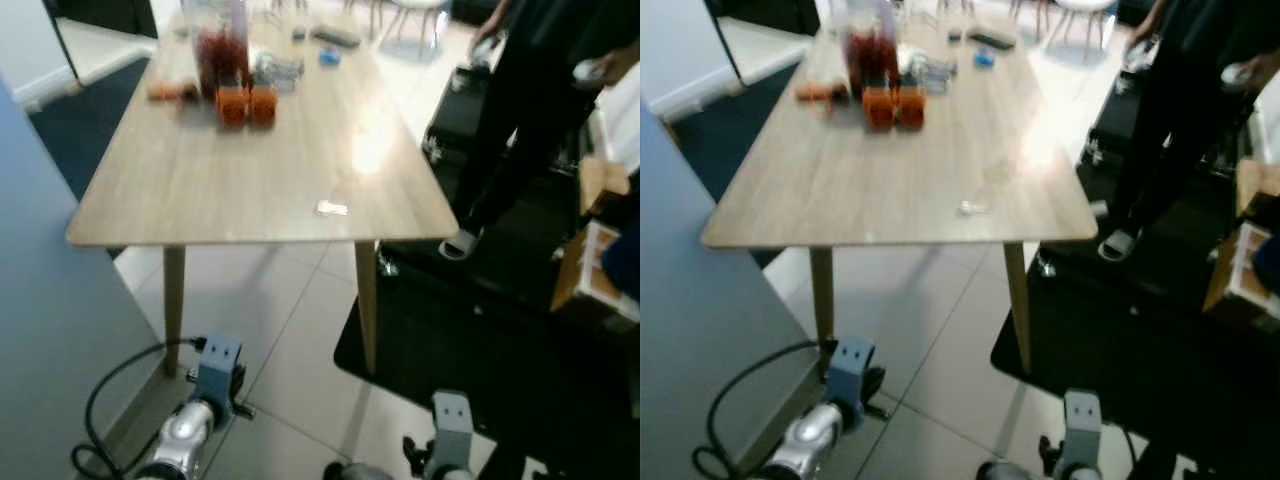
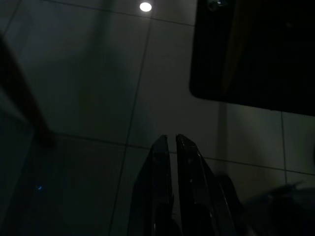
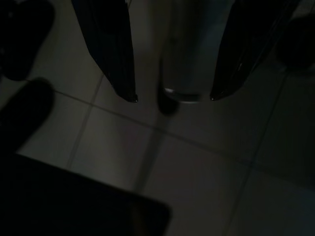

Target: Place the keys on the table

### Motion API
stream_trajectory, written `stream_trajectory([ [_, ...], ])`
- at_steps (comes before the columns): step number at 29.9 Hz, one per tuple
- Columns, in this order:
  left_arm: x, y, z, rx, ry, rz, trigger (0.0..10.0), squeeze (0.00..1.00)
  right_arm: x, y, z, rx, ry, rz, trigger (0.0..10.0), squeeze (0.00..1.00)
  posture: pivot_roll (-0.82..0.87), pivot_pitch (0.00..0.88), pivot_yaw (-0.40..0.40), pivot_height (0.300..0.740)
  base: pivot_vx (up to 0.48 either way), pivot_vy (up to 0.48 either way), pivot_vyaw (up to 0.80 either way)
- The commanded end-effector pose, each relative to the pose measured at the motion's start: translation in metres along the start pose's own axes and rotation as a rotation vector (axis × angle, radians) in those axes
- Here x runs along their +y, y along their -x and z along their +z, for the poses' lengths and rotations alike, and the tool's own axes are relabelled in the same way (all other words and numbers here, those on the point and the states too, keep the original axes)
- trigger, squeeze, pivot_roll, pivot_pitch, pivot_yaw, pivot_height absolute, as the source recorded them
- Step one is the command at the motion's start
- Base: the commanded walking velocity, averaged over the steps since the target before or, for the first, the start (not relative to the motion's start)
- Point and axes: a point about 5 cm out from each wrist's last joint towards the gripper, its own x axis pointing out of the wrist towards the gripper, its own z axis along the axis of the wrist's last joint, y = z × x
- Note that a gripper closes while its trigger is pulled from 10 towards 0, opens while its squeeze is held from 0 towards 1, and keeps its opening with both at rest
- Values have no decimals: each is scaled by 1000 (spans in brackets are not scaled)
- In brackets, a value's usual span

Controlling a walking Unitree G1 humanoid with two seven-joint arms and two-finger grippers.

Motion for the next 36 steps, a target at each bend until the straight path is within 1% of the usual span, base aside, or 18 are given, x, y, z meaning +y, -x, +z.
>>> stream_trajectory([
  [1,4,3,-4,14,7,16,10000,0,-5,1,0,-1,-14,-19,10000,0,97,37,-17,740,0,0,0],
  [8,5,3,-2,-10,0,20,10000,0,-4,1,0,-4,-17,-19,10000,0,103,33,-16,740,0,0,0],
  [19,6,4,-3,-11,-10,24,10000,0,-3,1,-1,-8,-26,-17,10000,0,111,32,-16,740,0,0,0],
  [36,2,4,-4,-10,-23,18,10000,0,-3,1,0,-8,-8,-10,10000,0,103,34,-19,740,0,0,0],
])
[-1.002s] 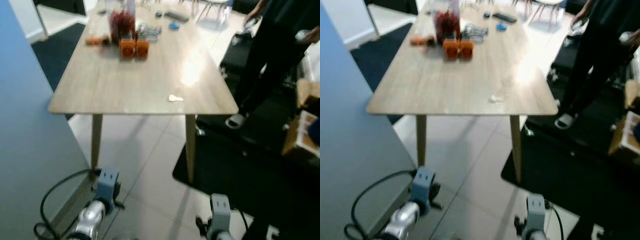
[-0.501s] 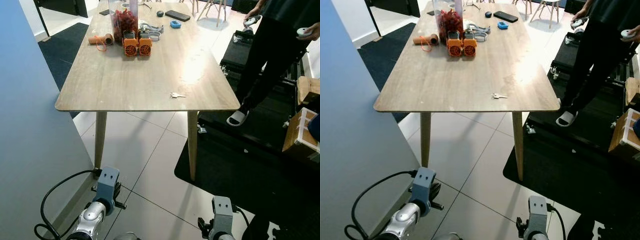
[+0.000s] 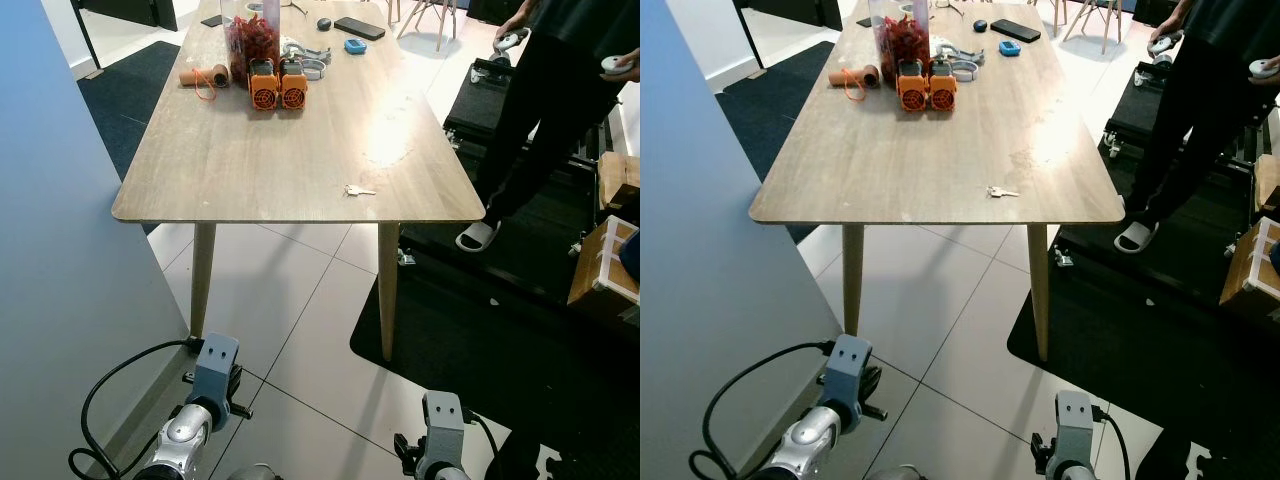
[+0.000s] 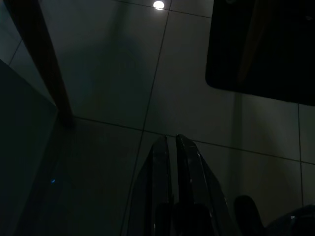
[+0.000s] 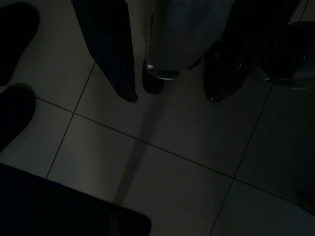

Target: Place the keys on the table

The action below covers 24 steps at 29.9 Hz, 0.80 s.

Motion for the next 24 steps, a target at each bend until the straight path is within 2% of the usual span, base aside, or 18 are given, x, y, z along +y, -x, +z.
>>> stream_trajectory([
  [1,1,3,-4,9,-12,1,10000,0,-4,2,-3,1,-8,-14,10000,0,101,34,-20,740,0,0,0],
  [11,-1,2,-4,12,-15,-5,10000,0,-6,2,-3,3,-3,-18,10000,0,95,34,-21,740,0,0,0],
  [16,-2,2,-5,16,-19,-7,10000,0,-7,2,-3,1,-1,-19,10000,0,93,32,-21,740,0,-356,0],
  [18,0,1,-5,25,18,15,10000,0,-7,2,-2,0,0,-20,10000,0,93,33,-22,740,0,0,0],
  [24,1,2,-6,27,23,18,10000,0,-8,2,-1,-2,2,-19,10000,0,94,29,-25,740,0,0,0],
])
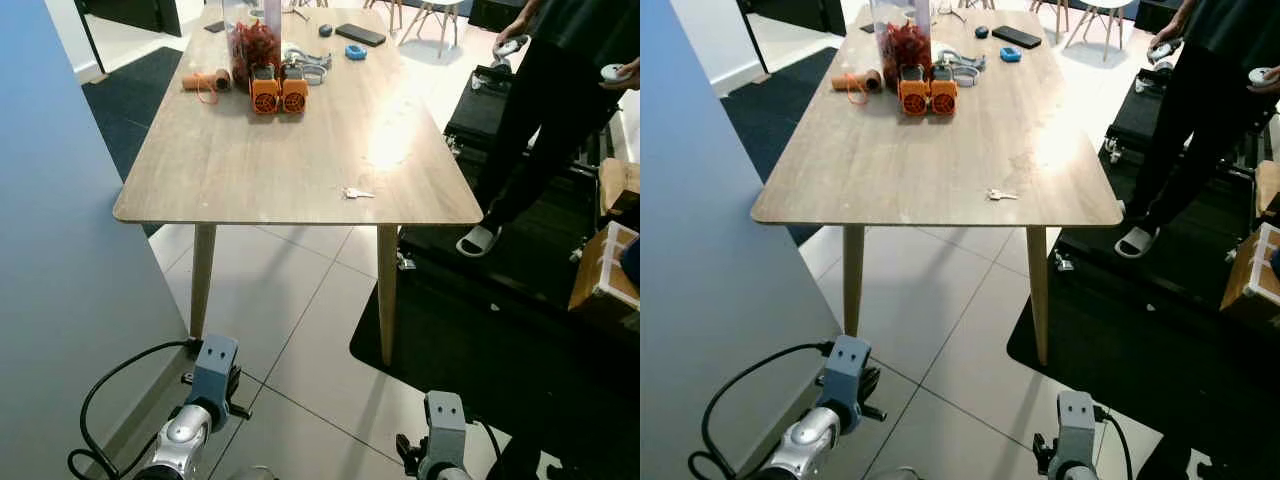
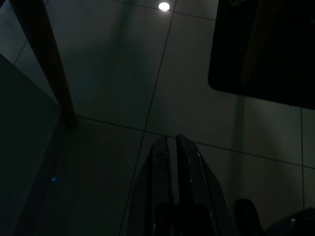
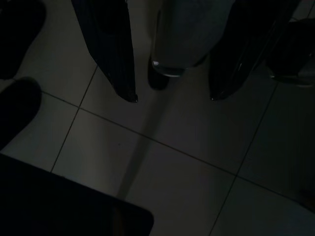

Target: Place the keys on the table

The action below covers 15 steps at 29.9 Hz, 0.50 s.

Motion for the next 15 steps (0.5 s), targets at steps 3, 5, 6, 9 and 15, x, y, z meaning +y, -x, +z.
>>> stream_trajectory([
  [3,1,2,-5,20,8,5,10000,0,-2,1,-2,0,-6,-6,10000,0,96,26,-26,740,0,0,0],
  [5,1,3,-6,20,-7,1,10000,0,-1,1,-2,1,-6,-5,10000,0,97,23,-26,740,0,0,0],
  [6,0,3,-6,20,-19,-7,10000,0,-1,1,-2,2,-5,-4,10000,0,98,23,-26,740,0,0,0],
  [9,-2,3,-6,19,-49,-22,10000,0,-1,1,-3,2,-5,-4,10000,0,98,23,-25,740,0,-437,0],
  [15,-1,3,-7,27,-28,-12,10000,0,-1,1,-3,3,-7,-5,10000,0,99,23,-24,740,0,-459,0],
])
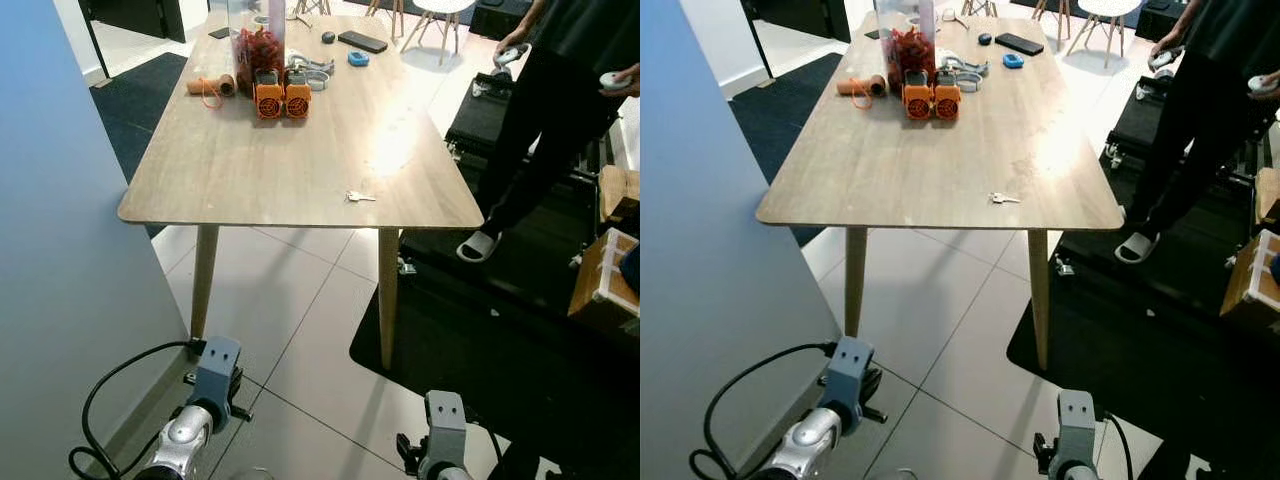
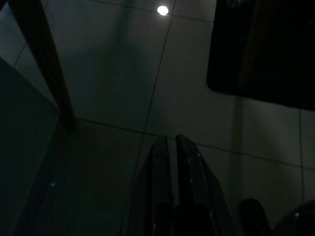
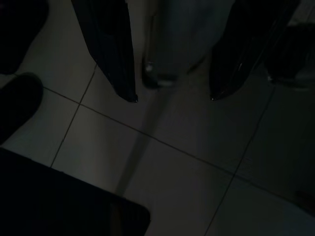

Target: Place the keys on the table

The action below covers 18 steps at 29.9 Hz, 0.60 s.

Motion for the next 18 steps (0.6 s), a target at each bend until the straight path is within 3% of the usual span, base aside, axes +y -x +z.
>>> stream_trajectory([
  [1,1,3,-6,23,-2,5,10000,0,-5,1,1,-6,-2,-15,10000,0,99,23,-24,740,0,-352,0],
  [4,3,2,-6,31,41,24,10000,0,-5,1,1,-6,-6,-17,10000,0,98,29,-19,740,0,0,0],
  [14,3,2,-7,39,37,18,10000,0,-4,1,-1,-3,-9,-19,10000,0,95,31,-16,740,0,0,0],
  [18,2,2,-7,41,38,16,10000,0,-3,1,-1,2,53,3,10000,0,95,35,-17,740,0,0,0],
])
